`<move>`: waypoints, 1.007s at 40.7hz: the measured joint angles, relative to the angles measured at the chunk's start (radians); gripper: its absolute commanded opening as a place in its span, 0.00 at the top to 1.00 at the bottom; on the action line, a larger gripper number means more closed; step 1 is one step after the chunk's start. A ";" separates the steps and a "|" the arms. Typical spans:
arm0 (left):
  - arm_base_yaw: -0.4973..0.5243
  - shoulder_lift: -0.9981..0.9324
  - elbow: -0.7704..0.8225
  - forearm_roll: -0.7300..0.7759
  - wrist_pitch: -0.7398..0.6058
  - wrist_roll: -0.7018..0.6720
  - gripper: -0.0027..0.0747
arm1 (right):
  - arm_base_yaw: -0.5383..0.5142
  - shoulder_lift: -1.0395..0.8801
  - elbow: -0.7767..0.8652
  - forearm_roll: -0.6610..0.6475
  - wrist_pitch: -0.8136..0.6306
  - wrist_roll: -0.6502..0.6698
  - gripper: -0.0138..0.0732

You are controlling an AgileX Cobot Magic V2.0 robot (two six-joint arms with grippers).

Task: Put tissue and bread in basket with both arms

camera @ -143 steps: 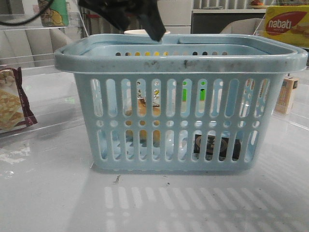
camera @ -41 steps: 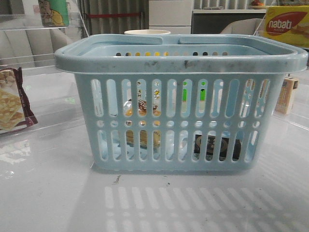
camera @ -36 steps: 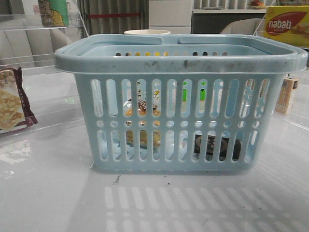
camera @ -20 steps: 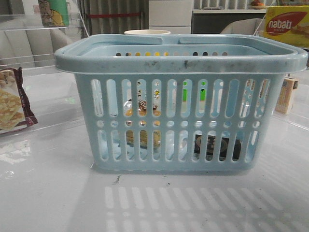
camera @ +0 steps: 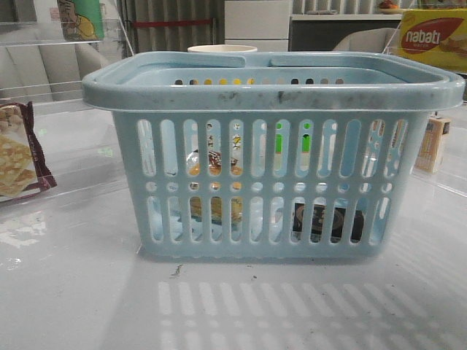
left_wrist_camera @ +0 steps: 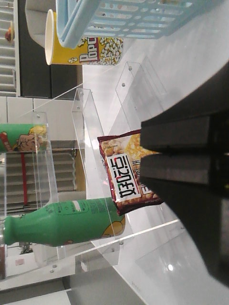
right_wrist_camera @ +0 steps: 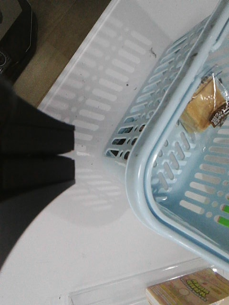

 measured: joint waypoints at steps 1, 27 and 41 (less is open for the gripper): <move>0.000 0.000 0.000 0.000 -0.006 0.000 0.85 | 0.000 0.000 0.000 0.000 0.000 0.000 0.78; 0.004 0.000 0.000 -0.002 -0.021 0.000 0.85 | 0.000 0.000 0.000 0.000 0.002 0.000 0.78; 0.005 0.000 0.000 -0.002 -0.023 0.000 0.85 | 0.000 0.000 0.000 0.000 0.002 0.000 0.78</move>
